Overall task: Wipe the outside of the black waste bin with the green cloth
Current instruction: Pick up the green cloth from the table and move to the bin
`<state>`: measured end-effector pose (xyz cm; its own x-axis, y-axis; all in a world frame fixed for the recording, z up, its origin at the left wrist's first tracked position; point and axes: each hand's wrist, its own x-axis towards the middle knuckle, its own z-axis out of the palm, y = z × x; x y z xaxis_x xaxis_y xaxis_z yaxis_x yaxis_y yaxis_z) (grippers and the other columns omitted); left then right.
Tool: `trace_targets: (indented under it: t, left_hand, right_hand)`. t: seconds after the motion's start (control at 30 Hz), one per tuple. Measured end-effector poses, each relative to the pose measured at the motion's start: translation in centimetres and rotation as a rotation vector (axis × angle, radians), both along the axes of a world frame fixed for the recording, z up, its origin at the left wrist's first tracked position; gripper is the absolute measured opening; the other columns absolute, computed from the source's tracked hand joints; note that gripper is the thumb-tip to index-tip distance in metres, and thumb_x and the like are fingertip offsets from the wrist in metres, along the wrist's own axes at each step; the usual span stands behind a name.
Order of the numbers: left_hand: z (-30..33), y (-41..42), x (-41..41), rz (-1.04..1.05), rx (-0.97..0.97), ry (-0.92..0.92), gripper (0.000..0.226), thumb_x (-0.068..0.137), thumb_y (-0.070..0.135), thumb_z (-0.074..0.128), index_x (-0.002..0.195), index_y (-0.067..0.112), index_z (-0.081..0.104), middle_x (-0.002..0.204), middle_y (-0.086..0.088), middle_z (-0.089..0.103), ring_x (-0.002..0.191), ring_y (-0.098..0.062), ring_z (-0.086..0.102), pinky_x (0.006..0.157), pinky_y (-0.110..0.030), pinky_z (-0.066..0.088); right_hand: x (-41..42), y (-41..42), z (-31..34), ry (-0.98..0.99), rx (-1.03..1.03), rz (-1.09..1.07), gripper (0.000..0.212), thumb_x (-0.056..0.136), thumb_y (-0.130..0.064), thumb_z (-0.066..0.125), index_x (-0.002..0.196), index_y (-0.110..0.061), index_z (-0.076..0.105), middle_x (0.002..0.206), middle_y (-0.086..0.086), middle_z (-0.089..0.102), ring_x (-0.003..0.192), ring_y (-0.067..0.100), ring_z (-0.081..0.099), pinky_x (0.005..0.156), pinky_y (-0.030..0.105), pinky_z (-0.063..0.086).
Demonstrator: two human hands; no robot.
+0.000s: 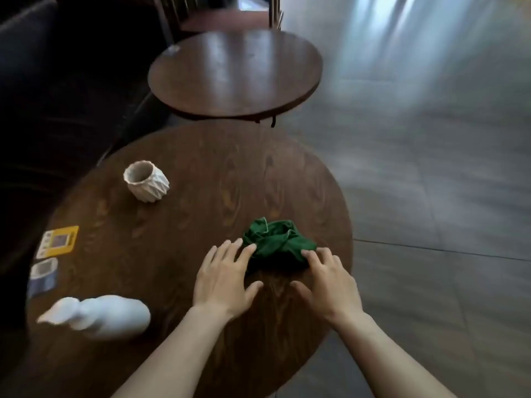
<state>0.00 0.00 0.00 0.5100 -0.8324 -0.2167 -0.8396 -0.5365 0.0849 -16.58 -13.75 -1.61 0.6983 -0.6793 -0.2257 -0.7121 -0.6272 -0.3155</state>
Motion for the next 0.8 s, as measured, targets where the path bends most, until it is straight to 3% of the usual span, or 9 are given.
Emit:
trace_targets:
  t: [0.1,0.27,0.33,0.43,0.53,0.67,0.8]
  left_hand:
    - [-4.0,-2.2,0.5,-0.024,0.011,-0.018,0.088,0.089,0.067,0.05,0.159,0.04,0.004,0.171,0.0,0.011,0.158,-0.024,0.007,0.128,-0.044,0.01]
    - [-7.7,-5.1,2.1,-0.036,-0.032,0.0,0.096,0.09,0.058,0.058,0.157,0.045,-0.011,0.171,-0.002,-0.004,0.158,-0.027,0.0,0.128,-0.047,0.009]
    - [-8.4,-5.9,2.7,-0.026,-0.038,0.023,0.095,0.092,0.051,0.06,0.157,0.045,-0.009,0.172,-0.003,-0.002,0.158,-0.028,0.002,0.128,-0.046,0.009]
    - [-8.9,-6.7,3.0,-0.008,-0.023,0.061,0.084,0.094,0.04,0.062,0.159,0.042,0.008,0.17,-0.004,0.012,0.156,-0.028,0.015,0.126,-0.043,0.018]
    - [-8.5,-6.8,2.8,-0.004,-0.044,0.044,0.073,0.091,0.027,0.066,0.153,0.036,0.03,0.162,-0.005,0.032,0.147,-0.028,0.034,0.118,-0.043,0.034]
    - [-7.4,-5.9,2.2,-0.004,-0.041,0.006,0.061,0.089,0.016,0.065,0.144,0.03,0.042,0.14,-0.003,0.052,0.124,-0.025,0.053,0.104,-0.039,0.045]
    - [-5.5,-3.9,1.6,-0.03,-0.041,-0.006,0.058,0.092,0.018,0.061,0.146,0.029,0.042,0.135,-0.003,0.055,0.121,-0.024,0.055,0.102,-0.037,0.046]
  right_hand:
    - [1.9,-2.2,-3.9,-0.061,-0.004,0.053,0.092,0.089,-0.054,0.067,0.161,-0.03,0.014,0.168,0.012,0.017,0.155,0.03,0.018,0.118,0.045,0.037]
    - [4.7,-5.4,-7.4,-0.16,-0.029,0.208,0.112,0.083,-0.052,0.075,0.16,-0.042,-0.006,0.17,0.01,0.011,0.157,0.031,0.007,0.124,0.05,0.024]
    - [5.2,-6.2,-7.9,-0.143,-0.014,0.257,0.107,0.083,-0.054,0.074,0.16,-0.044,0.0,0.17,0.008,0.015,0.156,0.031,0.012,0.124,0.05,0.023]
    - [5.2,-6.5,-8.4,-0.119,-0.051,0.324,0.085,0.085,-0.055,0.071,0.157,-0.038,0.028,0.162,0.005,0.036,0.151,0.029,0.029,0.12,0.048,0.03]
    - [5.2,-6.3,-7.8,-0.143,-0.06,0.324,0.071,0.082,-0.042,0.077,0.146,-0.028,0.05,0.139,0.003,0.057,0.128,0.025,0.05,0.101,0.041,0.047]
    - [5.5,-5.2,-6.5,-0.129,-0.016,0.335,0.059,0.083,-0.027,0.077,0.138,-0.026,0.054,0.124,0.0,0.059,0.111,0.022,0.055,0.085,0.037,0.054]
    - [4.9,-4.0,-4.4,-0.117,-0.029,0.345,0.057,0.084,-0.027,0.075,0.137,-0.029,0.053,0.117,-0.003,0.059,0.105,0.019,0.057,0.076,0.034,0.056]
